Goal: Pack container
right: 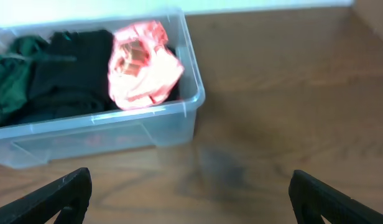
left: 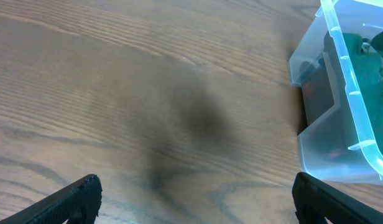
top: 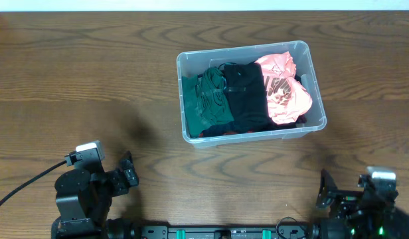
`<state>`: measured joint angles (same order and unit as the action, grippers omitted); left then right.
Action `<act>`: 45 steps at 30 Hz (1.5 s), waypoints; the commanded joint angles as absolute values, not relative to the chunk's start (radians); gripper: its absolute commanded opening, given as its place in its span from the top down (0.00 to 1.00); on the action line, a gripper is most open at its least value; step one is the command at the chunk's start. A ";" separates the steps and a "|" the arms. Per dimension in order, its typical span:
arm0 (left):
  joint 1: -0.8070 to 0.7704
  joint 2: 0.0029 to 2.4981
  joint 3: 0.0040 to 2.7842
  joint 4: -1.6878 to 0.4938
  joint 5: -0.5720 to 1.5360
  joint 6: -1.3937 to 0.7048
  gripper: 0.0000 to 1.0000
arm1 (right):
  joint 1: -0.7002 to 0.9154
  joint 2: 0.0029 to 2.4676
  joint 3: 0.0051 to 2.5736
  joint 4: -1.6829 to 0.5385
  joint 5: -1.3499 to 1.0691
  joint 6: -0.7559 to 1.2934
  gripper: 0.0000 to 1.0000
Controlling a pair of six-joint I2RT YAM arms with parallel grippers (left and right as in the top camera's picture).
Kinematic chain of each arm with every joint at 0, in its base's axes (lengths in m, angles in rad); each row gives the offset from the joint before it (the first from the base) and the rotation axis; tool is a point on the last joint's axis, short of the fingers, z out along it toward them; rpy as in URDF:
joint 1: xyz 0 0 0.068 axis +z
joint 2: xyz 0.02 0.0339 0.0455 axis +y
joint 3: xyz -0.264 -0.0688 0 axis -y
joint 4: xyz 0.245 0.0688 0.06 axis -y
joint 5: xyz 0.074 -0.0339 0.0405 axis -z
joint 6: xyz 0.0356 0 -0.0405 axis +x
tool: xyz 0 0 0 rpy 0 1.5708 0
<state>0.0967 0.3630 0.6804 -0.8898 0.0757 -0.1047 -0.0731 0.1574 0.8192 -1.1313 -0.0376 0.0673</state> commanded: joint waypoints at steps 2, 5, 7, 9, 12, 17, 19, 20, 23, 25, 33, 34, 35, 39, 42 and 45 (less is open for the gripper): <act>0.100 0.360 0.675 -0.890 0.083 -0.110 0.02 | -0.051 0.001 0.680 -1.006 -0.041 0.047 0.01; 0.100 0.360 0.675 -0.890 0.083 -0.110 0.02 | -0.040 0.017 0.596 -0.849 -0.064 -0.009 0.01; 0.100 0.360 0.675 -0.890 0.083 -0.110 0.02 | -0.032 0.012 0.530 -0.722 -0.065 -0.048 0.01; 0.100 0.360 0.675 -0.890 0.083 -0.110 0.02 | -0.031 0.006 0.444 -0.569 -0.065 -0.096 0.01; 0.100 0.360 0.675 -0.890 0.083 -0.110 0.02 | -0.031 0.006 0.316 -0.357 -0.064 -0.148 0.01; 0.100 0.360 0.675 -0.890 0.083 -0.110 0.02 | -0.031 0.006 0.136 -0.140 -0.064 -0.226 0.01; 0.100 0.360 0.675 -0.890 0.083 -0.110 0.02 | -0.031 0.006 0.061 -0.081 -0.066 -0.225 0.01; 0.100 0.360 0.675 -0.890 0.083 -0.110 0.02 | -0.031 0.006 0.028 -0.069 -0.072 -0.225 0.01; 0.100 0.360 0.675 -0.890 0.083 -0.110 0.02 | -0.031 0.005 0.008 -0.055 -0.072 -0.218 0.01; 0.100 0.360 0.675 -0.890 0.083 -0.110 0.02 | -0.031 0.005 0.006 -0.051 -0.072 -0.218 0.01; 0.100 0.360 0.675 -0.890 0.083 -0.110 0.02 | -0.032 0.006 0.006 -0.067 -0.072 -0.218 0.01; 0.100 0.360 0.675 -0.890 0.083 -0.110 0.02 | -0.032 0.006 0.006 -0.067 -0.072 -0.218 0.01; 0.100 0.360 0.675 -0.890 0.083 -0.110 0.02 | -0.032 0.006 0.006 -0.067 -0.072 -0.218 0.01; 0.100 0.360 0.675 -0.890 0.083 -0.110 0.02 | -0.032 0.006 0.006 -0.067 -0.072 -0.218 0.01; 0.100 0.360 0.675 -0.890 0.083 -0.110 0.02 | -0.032 0.006 0.006 -0.067 -0.072 -0.218 0.01; 0.100 0.360 0.675 -0.890 0.083 -0.109 0.02 | -0.032 0.006 0.006 -0.067 -0.072 -0.218 0.01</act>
<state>0.0967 0.3634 0.6788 -0.8902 0.0757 -0.1047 -0.0444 0.0128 0.0086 -0.0650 -0.0608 -0.2043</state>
